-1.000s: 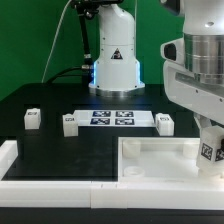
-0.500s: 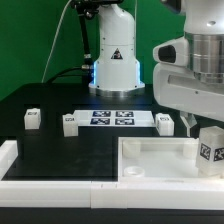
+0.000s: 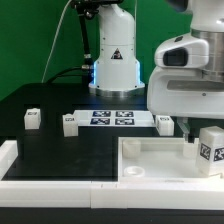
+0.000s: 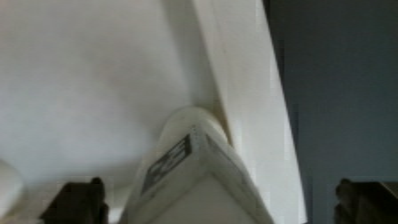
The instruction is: Assemble one leg
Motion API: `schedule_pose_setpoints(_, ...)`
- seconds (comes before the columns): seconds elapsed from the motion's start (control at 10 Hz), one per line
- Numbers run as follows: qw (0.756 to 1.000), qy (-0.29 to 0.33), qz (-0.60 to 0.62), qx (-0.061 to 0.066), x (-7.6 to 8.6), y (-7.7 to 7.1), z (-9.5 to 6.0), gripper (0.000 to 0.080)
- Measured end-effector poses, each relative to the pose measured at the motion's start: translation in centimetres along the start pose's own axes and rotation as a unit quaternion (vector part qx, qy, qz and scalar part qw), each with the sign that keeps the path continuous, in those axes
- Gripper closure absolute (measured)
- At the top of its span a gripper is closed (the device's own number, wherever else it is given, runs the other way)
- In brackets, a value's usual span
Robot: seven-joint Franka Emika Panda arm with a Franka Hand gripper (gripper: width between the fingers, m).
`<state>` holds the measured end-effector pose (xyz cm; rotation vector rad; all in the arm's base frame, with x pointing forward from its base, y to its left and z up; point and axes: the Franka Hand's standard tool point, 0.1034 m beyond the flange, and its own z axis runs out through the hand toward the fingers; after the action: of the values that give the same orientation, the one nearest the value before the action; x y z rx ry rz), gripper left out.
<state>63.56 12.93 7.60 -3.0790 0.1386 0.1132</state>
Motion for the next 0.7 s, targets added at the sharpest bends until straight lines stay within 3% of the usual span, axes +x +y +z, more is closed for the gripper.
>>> schedule_pose_setpoints(0.4, 0.983, 0.001, -0.185, -0.003, 0.08, 0.64, 0.11, 0.0151)
schedule_pose_setpoints(0.7, 0.980, 0.001, -0.197, -0.003, 0.09, 0.64, 0.11, 0.0181)
